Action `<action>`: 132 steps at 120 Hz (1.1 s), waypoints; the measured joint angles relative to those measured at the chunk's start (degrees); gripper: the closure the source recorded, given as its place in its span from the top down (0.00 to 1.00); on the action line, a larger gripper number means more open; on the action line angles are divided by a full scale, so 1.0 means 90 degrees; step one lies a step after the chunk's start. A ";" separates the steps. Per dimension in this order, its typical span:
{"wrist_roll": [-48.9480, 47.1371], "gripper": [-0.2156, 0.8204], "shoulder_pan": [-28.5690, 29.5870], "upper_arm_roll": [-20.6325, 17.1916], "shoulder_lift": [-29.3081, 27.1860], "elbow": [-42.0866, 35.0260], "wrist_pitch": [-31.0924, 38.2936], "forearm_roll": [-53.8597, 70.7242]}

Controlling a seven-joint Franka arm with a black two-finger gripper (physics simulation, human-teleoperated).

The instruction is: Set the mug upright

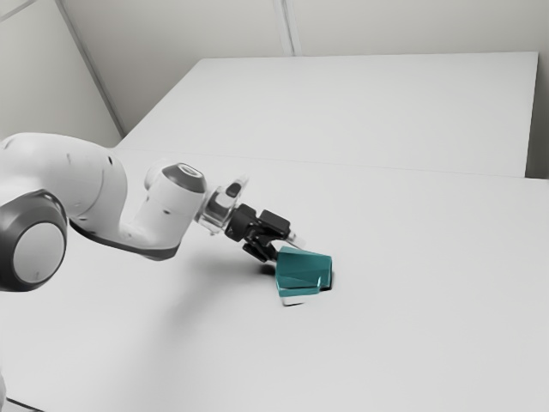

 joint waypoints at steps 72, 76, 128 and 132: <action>0.0370 0.47 -0.0020 -0.0050 -0.0004 -0.0075 0.0047 -0.0248; 0.0383 0.45 -0.0016 -0.0050 -0.0004 -0.0089 0.0043 -0.0250; 0.0493 0.19 0.0052 -0.0050 -0.0030 -0.0219 -0.0095 -0.0437; 0.0498 0.16 0.0059 -0.0050 -0.0033 -0.0256 -0.0124 -0.0503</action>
